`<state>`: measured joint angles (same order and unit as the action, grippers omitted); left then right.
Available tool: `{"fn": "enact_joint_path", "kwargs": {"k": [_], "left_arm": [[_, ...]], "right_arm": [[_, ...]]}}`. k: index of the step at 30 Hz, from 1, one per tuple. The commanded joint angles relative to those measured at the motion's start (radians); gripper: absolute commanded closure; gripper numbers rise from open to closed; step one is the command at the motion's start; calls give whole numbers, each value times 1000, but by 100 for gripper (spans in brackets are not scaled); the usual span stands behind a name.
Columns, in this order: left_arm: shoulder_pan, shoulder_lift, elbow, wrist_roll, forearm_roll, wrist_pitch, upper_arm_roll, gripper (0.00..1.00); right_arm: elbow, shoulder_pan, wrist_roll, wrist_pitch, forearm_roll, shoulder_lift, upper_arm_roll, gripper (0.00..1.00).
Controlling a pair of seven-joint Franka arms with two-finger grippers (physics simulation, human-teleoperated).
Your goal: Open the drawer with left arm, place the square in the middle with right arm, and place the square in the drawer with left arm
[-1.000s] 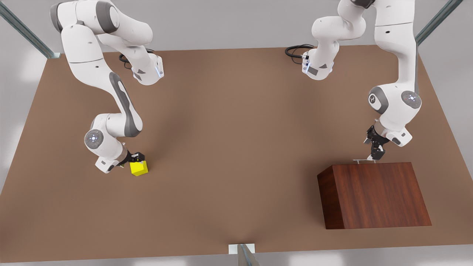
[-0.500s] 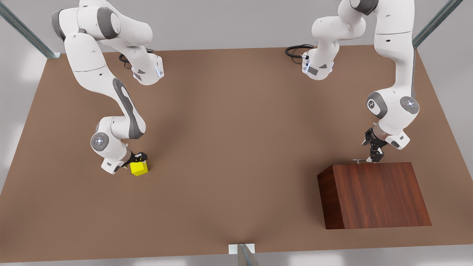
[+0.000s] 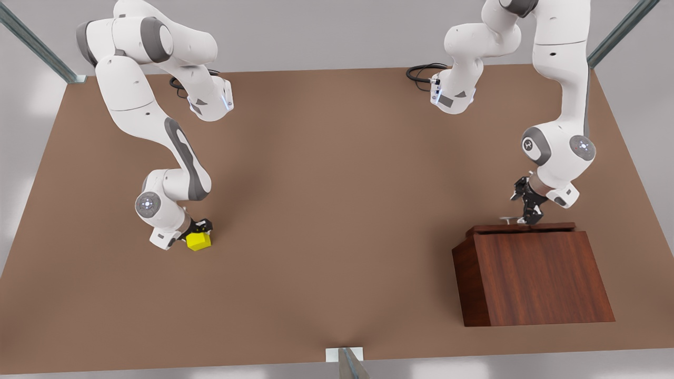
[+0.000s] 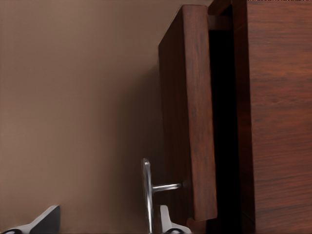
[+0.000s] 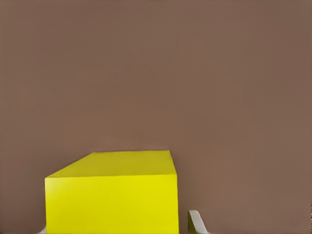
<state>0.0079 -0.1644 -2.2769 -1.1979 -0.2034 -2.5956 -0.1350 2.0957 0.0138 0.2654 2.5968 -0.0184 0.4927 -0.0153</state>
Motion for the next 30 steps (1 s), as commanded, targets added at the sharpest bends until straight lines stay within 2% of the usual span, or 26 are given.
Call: {"fn": "enact_joint_path", "kwargs": {"k": [1, 3, 6, 15, 19, 21, 25, 30], "left_arm": [[0, 2, -3, 0, 4, 0, 0, 0], [0, 14, -9, -6, 2, 25, 0, 0], [0, 29, -33, -19, 2, 26, -3, 0], [0, 95, -90, -35, 2, 60, -12, 0], [0, 124, -110, -35, 4, 86, -21, 0], [0, 163, -148, -35, 4, 88, -25, 0], [-2, 197, -179, -51, 2, 91, -26, 0], [-13, 344, -201, -52, 16, 196, -41, 0]], "right_arm": [[-6, 0, 0, 0, 0, 0, 0, 26], [-10, 0, 2, 0, 0, 0, 2, 26], [-8, 2, 0, 2, -15, 0, 0, 38], [-8, 14, -20, -6, -17, -17, -2, 41], [-10, 97, -230, -20, -15, -54, -25, 41], [-56, 207, -422, -92, -15, -71, -31, 41], [-238, 468, -825, -123, -18, 7, -31, 41], [-678, 725, -1272, -264, -26, 237, -32, 41]]}}
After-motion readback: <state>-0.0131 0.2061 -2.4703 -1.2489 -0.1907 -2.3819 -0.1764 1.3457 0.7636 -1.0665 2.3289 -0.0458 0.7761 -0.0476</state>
